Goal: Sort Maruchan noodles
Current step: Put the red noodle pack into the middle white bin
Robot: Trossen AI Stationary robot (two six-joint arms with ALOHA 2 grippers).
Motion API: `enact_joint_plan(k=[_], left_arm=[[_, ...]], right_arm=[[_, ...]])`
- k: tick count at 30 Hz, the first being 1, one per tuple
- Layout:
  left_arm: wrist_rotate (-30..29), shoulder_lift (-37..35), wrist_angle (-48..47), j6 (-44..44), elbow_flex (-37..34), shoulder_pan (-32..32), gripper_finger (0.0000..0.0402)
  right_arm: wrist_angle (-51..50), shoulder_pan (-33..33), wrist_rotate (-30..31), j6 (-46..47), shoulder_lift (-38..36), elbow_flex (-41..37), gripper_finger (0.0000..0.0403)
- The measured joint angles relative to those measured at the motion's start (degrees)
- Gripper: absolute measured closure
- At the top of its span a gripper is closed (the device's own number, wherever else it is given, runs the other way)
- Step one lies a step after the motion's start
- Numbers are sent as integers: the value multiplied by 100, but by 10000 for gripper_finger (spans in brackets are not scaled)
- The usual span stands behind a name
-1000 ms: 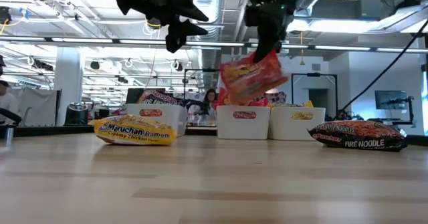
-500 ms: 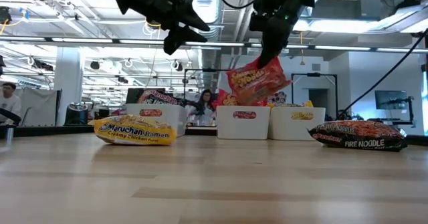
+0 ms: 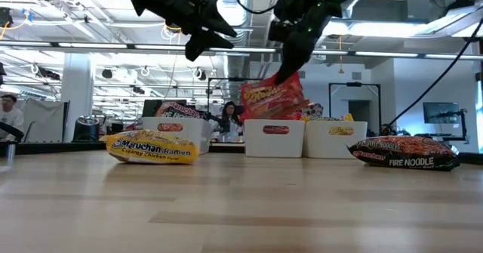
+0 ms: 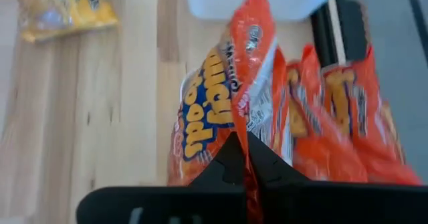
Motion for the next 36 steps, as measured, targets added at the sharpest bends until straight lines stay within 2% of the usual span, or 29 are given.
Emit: enact_joint_plan(k=[13,19,26,36], left_arm=[[3,0,-44,195,0,0,270],[3,0,-147,293,-2,0,270],[3,0,-141,293,-2,0,270],[3,0,-135,288,-2,0,270]], right_arm=[[394,302,641,32,475,13,388],[364,311,1002,321,475,11,350],[267,302,1050,590,475,25,293],[-1018,313,1045,857,479,957,232]])
